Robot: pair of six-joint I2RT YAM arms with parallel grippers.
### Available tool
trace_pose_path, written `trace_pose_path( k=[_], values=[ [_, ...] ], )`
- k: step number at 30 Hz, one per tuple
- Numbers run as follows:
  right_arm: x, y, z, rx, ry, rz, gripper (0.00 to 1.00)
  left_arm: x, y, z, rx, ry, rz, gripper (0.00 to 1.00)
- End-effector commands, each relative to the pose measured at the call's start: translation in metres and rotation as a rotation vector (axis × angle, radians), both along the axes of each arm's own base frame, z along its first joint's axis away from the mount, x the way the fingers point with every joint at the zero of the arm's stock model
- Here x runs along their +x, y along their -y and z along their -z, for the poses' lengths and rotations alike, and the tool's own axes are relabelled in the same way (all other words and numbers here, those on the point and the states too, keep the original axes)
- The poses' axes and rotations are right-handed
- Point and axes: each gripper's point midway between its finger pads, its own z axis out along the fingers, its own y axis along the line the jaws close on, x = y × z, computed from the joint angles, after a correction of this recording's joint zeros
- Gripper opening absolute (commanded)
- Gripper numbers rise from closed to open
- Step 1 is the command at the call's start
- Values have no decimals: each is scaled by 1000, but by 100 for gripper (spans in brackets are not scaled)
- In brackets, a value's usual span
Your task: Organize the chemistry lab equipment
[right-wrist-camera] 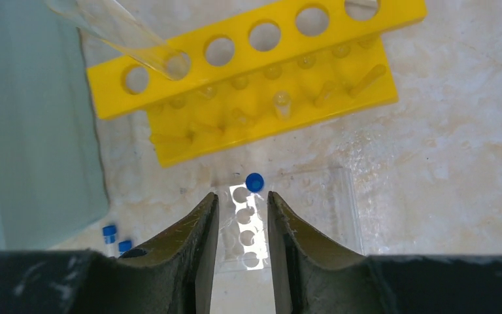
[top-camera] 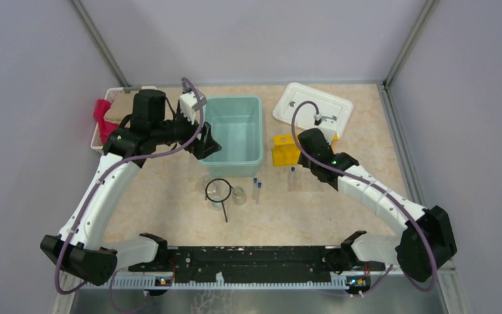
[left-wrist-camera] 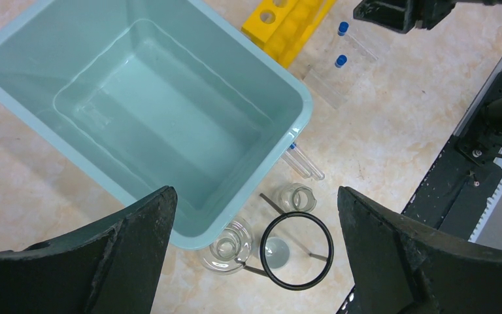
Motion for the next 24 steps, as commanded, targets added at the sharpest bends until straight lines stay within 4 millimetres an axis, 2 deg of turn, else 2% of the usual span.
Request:
trace_pose_path(
  k=[1, 3, 6, 9, 13, 17, 21, 24],
  values=[
    [2, -15, -59, 89, 108, -35, 31, -1, 0, -16, -16, 33, -8, 99],
    [-6, -31, -66, 98, 115, -80, 30, -1, -1, -17, -19, 33, -15, 99],
    [-23, -69, -66, 124, 102, -172, 30, 0, -2, -19, -23, 27, -23, 99],
    [-43, -109, -49, 157, 49, -258, 30, 3, -5, -19, -25, 20, -44, 99],
    [-54, -143, -12, 199, -45, -285, 26, 4, -9, -20, -25, 20, -59, 99],
    [-54, -158, 19, 226, -108, -261, 24, 3, -11, -22, -21, 27, -65, 99],
    [-50, -166, 34, 242, -109, -255, 24, 2, -14, -25, -15, 38, -67, 99],
    [-50, -168, 47, 213, -108, -258, 28, 1, -14, -26, -14, 44, -66, 99]
  ],
)
